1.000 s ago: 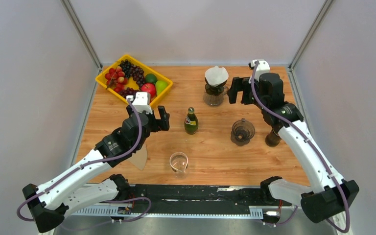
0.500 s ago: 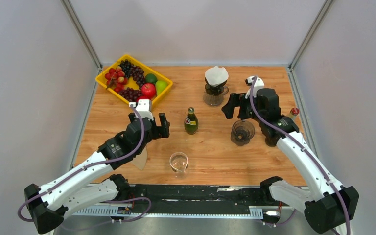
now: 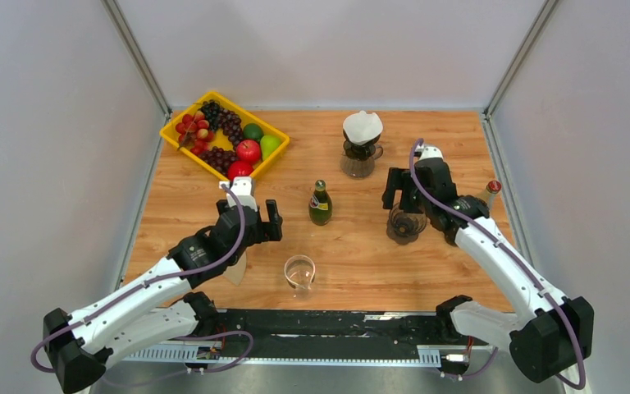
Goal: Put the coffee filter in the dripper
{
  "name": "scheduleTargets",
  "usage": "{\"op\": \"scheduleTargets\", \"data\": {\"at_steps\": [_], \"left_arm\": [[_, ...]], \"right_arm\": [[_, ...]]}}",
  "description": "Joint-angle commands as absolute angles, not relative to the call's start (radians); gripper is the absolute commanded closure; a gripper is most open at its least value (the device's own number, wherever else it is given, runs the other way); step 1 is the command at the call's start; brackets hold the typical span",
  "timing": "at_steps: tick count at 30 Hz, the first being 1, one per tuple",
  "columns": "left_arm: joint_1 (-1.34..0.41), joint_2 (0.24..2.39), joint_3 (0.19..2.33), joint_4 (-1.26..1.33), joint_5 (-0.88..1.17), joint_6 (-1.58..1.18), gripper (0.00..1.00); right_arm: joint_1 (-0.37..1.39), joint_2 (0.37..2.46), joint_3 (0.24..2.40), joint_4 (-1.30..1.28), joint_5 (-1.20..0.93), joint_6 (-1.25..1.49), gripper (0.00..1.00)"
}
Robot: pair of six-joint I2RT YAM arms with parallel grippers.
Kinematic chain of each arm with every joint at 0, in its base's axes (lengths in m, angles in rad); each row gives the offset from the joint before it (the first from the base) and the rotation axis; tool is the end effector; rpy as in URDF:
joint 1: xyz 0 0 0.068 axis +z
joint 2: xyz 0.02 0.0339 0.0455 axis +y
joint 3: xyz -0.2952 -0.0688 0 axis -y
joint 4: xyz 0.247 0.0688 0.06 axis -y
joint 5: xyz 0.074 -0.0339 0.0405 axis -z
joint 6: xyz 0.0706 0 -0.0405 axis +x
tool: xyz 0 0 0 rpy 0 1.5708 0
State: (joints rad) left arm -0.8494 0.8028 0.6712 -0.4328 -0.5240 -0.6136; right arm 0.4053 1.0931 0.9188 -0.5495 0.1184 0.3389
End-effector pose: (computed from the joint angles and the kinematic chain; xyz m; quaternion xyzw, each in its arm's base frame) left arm 0.1466 -0.1132 0.2806 -0.0245 0.8550 -0.1423 0.4982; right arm 0.2293 0.0893 0.2965 -0.0059 0.9104 0.0989 0.4018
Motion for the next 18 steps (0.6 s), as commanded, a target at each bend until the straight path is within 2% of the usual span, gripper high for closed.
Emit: {"op": "scheduleTargets", "data": {"at_steps": [1,9,18], "left_arm": [[-0.847,0.776,0.658,-0.423,-0.525,-0.637,0.0],[-0.847,0.768,0.637,-0.412,-0.514,-0.645,0.0],[-0.846,0.727,0.618,-0.436,-0.538,-0.654,0.0]], "right_arm": [[0.45,1.076,0.903,-0.616,0.156,0.371,0.12],[0.628,1.201,0.904,-0.629,0.308,0.358,0.2],[0.634,1.369,0.919,-0.618,0.401,0.38,0.37]]}}
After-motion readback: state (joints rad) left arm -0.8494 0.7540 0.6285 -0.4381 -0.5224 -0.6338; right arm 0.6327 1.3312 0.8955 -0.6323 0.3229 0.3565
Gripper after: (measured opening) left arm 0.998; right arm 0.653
